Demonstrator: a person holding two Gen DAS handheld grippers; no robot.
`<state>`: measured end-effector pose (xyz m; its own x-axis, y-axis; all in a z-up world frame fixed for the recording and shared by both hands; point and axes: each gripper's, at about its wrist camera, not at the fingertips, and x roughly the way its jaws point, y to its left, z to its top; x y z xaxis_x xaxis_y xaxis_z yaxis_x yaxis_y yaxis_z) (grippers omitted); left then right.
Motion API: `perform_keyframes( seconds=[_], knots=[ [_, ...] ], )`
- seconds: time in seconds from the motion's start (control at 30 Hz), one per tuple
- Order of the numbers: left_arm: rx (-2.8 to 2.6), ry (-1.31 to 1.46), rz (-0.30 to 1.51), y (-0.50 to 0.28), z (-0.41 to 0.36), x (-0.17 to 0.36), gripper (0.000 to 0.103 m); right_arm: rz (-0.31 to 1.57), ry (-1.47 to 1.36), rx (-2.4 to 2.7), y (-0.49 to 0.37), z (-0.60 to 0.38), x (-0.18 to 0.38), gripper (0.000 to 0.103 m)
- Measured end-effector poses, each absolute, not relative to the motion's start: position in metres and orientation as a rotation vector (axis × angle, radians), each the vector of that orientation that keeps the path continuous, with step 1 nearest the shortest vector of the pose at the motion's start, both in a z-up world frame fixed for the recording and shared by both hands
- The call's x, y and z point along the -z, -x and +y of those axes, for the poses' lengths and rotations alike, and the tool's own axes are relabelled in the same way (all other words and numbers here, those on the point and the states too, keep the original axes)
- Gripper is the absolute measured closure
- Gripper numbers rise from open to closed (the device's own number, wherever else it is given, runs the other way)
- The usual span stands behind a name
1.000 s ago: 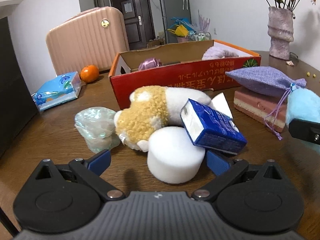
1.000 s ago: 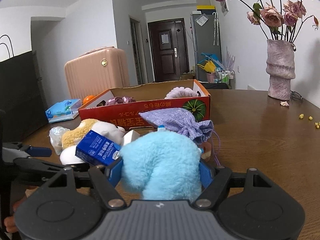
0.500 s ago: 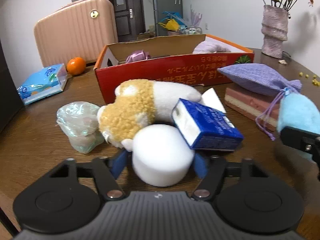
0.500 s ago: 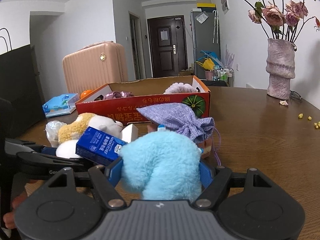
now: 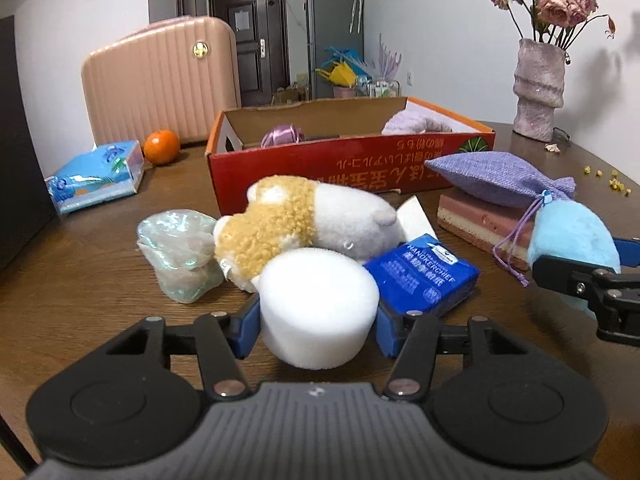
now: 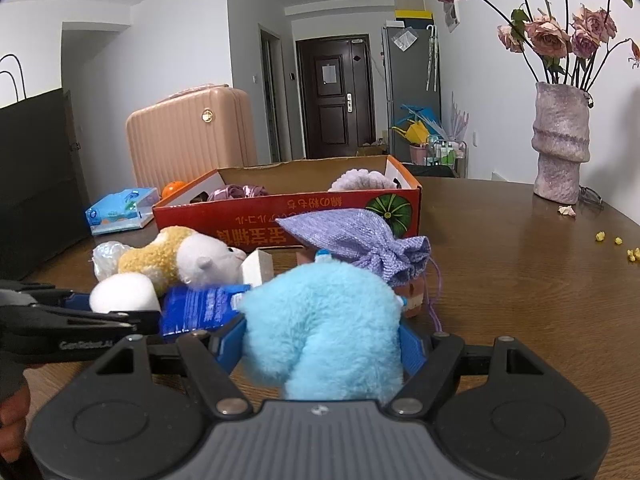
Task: Organize soft objects
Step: 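Grasp white round sponge with left tool while right tool holds blue plush, then carry white sponge in left tool and blue plush in right tool over the box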
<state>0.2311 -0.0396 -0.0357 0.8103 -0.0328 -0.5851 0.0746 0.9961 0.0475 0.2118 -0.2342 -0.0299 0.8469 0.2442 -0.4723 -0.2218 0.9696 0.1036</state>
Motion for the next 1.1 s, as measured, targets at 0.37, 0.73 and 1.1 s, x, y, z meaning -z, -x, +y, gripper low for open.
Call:
perform_keyframes(
  seconds=[0.37, 0.73, 1.1],
  knots=[
    [0.063, -0.058, 0.563, -0.213, -0.032, 0.019, 0.046, 0.478, -0.030, -0.262, -0.198, -0.229, 0.022, 0.028],
    [0.082, -0.049, 0.482, -0.209, -0.029, -0.009, 0.046, 0.398, -0.002, -0.263, -0.200, -0.222, -0.005, 0.028],
    [0.082, -0.035, 0.416, -0.225, -0.028, -0.034, 0.046, 0.318, 0.029, -0.248, -0.226, -0.216, -0.036, 0.028]
  ],
)
